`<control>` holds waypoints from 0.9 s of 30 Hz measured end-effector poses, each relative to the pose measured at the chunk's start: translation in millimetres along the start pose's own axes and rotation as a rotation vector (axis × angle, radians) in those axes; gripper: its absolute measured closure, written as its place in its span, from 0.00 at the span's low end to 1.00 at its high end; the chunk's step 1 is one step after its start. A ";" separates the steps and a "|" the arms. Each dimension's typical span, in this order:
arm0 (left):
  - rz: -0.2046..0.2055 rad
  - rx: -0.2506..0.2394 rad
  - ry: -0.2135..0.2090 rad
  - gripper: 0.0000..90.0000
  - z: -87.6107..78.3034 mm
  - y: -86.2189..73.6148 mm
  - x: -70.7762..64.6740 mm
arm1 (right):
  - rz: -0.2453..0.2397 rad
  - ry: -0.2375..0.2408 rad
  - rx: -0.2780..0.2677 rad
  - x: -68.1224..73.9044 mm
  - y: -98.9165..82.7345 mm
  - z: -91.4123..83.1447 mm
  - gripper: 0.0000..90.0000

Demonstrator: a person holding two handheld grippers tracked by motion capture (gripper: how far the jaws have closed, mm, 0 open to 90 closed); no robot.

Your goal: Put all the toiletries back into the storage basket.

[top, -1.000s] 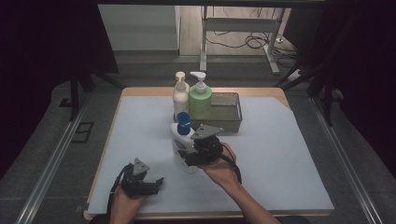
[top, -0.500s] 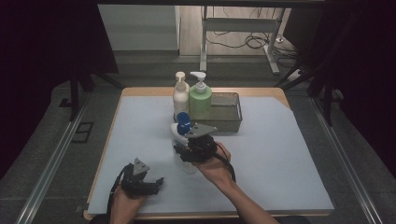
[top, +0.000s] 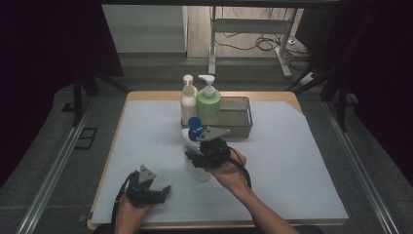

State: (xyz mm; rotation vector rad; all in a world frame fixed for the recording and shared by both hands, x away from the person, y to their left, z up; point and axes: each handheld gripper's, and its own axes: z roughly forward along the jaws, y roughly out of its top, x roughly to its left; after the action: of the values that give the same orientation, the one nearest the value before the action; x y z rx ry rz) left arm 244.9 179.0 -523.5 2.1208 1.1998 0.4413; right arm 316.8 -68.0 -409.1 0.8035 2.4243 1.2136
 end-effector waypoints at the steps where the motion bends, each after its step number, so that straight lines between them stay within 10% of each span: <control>1: 0.000 0.000 0.000 0.14 0.0 0.0 0.0 | 0.000 -0.002 -0.001 -1.4 0.5 -2.3 0.44; 27: -0.003 -0.002 -0.002 0.14 0.0 -0.2 0.1 | 0.069 -0.070 0.009 -46.8 12.0 -65.4 0.44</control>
State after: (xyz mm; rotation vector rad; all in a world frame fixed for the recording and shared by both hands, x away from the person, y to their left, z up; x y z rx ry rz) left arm 244.8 179.1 -523.6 2.1174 1.2008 0.4381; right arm 325.2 -131.8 -359.4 0.9231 2.3659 1.1795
